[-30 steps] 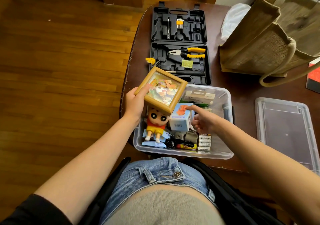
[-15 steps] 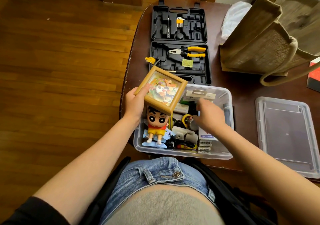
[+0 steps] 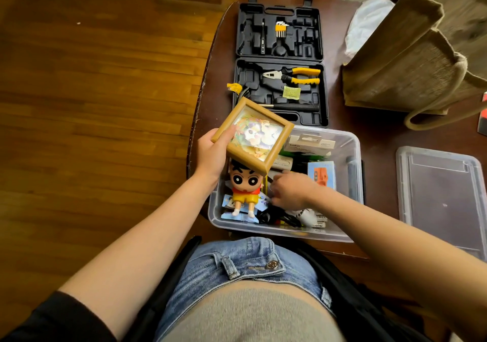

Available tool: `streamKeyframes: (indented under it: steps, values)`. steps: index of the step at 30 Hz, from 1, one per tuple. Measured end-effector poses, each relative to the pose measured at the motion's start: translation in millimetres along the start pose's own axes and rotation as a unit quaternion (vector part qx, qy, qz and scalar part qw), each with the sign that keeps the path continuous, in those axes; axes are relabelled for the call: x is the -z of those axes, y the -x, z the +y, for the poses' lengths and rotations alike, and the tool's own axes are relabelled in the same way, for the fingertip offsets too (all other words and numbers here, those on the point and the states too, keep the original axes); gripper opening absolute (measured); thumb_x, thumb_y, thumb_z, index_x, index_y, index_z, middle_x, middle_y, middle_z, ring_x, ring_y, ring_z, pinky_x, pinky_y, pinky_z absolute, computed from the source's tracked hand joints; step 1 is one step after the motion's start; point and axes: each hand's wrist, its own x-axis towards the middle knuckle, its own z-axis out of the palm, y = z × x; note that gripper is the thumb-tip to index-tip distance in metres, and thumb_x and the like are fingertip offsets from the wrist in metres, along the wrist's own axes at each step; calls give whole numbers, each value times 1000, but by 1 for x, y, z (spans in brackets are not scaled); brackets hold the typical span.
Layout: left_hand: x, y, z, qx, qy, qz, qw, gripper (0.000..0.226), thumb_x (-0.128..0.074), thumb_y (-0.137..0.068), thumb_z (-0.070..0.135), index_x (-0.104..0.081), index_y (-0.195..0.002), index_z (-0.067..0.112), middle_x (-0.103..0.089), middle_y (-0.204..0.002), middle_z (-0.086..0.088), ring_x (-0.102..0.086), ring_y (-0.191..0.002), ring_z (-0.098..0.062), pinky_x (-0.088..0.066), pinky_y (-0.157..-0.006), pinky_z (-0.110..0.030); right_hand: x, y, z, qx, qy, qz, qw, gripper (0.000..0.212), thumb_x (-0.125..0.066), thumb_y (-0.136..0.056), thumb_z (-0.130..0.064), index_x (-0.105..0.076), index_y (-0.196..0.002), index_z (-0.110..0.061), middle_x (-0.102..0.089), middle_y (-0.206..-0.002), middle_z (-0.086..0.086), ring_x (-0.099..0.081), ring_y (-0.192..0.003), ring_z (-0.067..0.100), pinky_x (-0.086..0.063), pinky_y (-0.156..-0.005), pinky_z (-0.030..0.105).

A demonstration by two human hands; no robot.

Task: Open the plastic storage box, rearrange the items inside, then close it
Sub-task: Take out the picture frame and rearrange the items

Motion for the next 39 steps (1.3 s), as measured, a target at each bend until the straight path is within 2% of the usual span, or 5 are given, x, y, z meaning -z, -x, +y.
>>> streamKeyframes:
  steps: [8, 14, 28, 34, 39]
  values:
    - [1, -1, -2, -17, -22, -5, 1000, 13, -62, -91, 25, -67, -86, 14, -69, -87, -4, -65, -81, -12, -52, -69, -23, 10, -4, 16, -87, 54, -23, 995, 22, -60, -86, -37, -62, -82, -16, -55, -76, 1, -51, -71, 22, -30, -47, 23]
    - [1, -2, -2, -20, -30, -1, 999, 16, -62, -91, 25, -66, -85, 11, -65, -89, -13, -62, -83, -20, -49, -72, -32, 4, -12, 5, -31, 0, -61, 998, 19, -57, -82, -15, -68, -98, -19, -63, -91, 4, -56, -89, 24, -44, -69, 30]
    - [-8, 4, 0, -40, -50, 43, 997, 49, -64, -80, 34, -58, -90, -14, -59, -84, -19, -53, -77, -26, -42, -68, -39, -26, -22, 7, 35, -14, -107, 993, 16, -41, -93, -22, -45, -79, -16, -43, -67, 0, -45, -73, 24, -31, -56, 30]
    - [-14, 2, 0, -28, -57, 87, 994, 24, -65, -77, 36, -67, -78, 12, -67, -84, -14, -62, -80, -24, -49, -71, -40, -7, -41, 13, 56, -111, -257, 958, 28, -59, -79, -8, -53, -107, -8, -57, -113, 10, -55, -103, 27, -49, -90, 40]
    - [-15, -1, -1, -23, -61, 98, 993, 12, -65, -87, 22, -69, -77, 20, -70, -79, -1, -66, -79, -16, -51, -69, -32, -10, -44, 16, 80, -92, -263, 957, 42, -64, -76, -5, -52, -117, -8, -54, -123, 10, -52, -108, 26, -48, -93, 38]
